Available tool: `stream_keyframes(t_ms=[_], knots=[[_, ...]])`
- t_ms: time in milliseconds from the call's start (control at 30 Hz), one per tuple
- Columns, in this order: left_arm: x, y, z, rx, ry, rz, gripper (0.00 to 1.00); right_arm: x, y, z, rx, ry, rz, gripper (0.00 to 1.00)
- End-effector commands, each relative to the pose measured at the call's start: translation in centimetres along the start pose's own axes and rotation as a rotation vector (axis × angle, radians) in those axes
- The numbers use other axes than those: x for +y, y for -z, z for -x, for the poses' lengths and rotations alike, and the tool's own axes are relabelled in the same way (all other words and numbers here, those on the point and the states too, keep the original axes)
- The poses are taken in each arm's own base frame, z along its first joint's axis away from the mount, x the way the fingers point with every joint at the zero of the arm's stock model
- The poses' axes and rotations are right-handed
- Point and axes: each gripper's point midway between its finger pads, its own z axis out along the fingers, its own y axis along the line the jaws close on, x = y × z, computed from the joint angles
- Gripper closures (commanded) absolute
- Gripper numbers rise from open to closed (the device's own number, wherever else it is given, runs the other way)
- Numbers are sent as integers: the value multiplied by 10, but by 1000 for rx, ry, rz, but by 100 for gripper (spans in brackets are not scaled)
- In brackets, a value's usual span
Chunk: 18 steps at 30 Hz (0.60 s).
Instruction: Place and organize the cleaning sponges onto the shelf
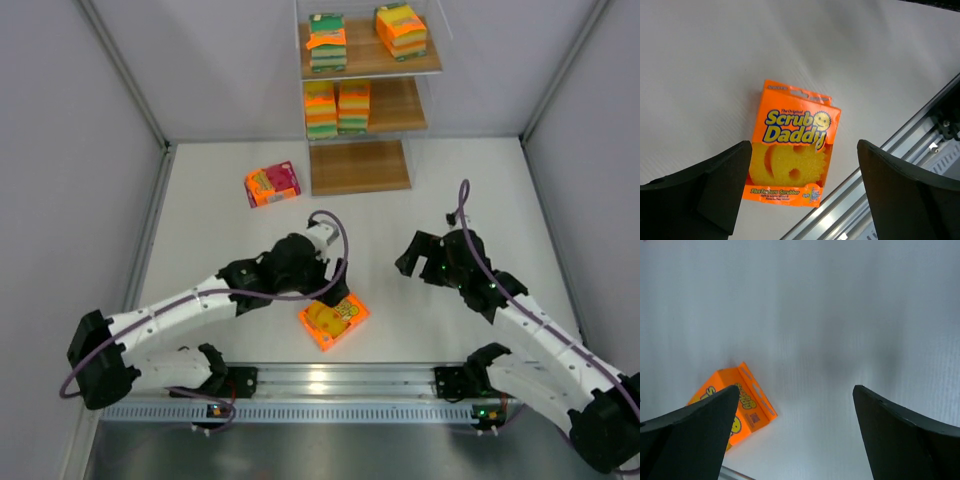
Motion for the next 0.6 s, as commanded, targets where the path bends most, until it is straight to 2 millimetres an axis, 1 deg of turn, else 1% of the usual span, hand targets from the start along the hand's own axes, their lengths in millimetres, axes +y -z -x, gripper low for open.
stream_keyframes(t_ms=[0, 33, 67, 100, 133, 167, 200, 233, 267, 300, 333, 367, 400, 433, 467, 500, 533, 567], knots=[[27, -1, -26, 42, 32, 266, 7, 42, 2, -27, 86, 104, 300, 1], [24, 2, -28, 22, 63, 288, 8, 45, 0, -40, 122, 128, 352, 1], [31, 5, -24, -21, 112, 335, 9, 55, 4, -50, 166, 172, 438, 0], [35, 6, -31, -46, 216, 361, 10, 58, 4, -54, 179, 192, 467, 1], [35, 10, -32, -72, 265, 368, 12, 63, 1, -54, 177, 215, 492, 1], [34, 19, -27, -120, 325, 351, 13, 65, 0, -57, 180, 259, 521, 0], [37, 21, -27, -158, 404, 362, 14, 69, -2, -61, 185, 288, 537, 1], [41, 27, -31, -176, 431, 359, 16, 73, -3, -62, 179, 308, 548, 1], [44, 27, -34, -182, 447, 366, 16, 83, -3, -60, 162, 331, 582, 1], [46, 27, -37, -186, 456, 374, 16, 85, -8, -66, 186, 329, 587, 1], [51, 24, -45, -165, 448, 393, 17, 94, -10, -62, 168, 331, 615, 1], [52, 22, -49, -148, 447, 402, 17, 99, -10, -69, 190, 337, 630, 3], [49, 19, -53, -123, 452, 399, 17, 98, -17, -78, 225, 347, 621, 4], [51, 12, -61, -89, 448, 417, 17, 103, -18, -79, 231, 360, 627, 4], [50, 9, -65, -73, 458, 422, 18, 108, -18, -87, 243, 389, 633, 4], [48, 6, -67, -63, 486, 423, 19, 107, -23, -95, 267, 402, 621, 4], [49, 3, -72, -48, 495, 431, 19, 111, -23, -97, 271, 412, 620, 4], [51, 1, -77, -42, 513, 443, 19, 113, -23, -103, 283, 431, 626, 3]])
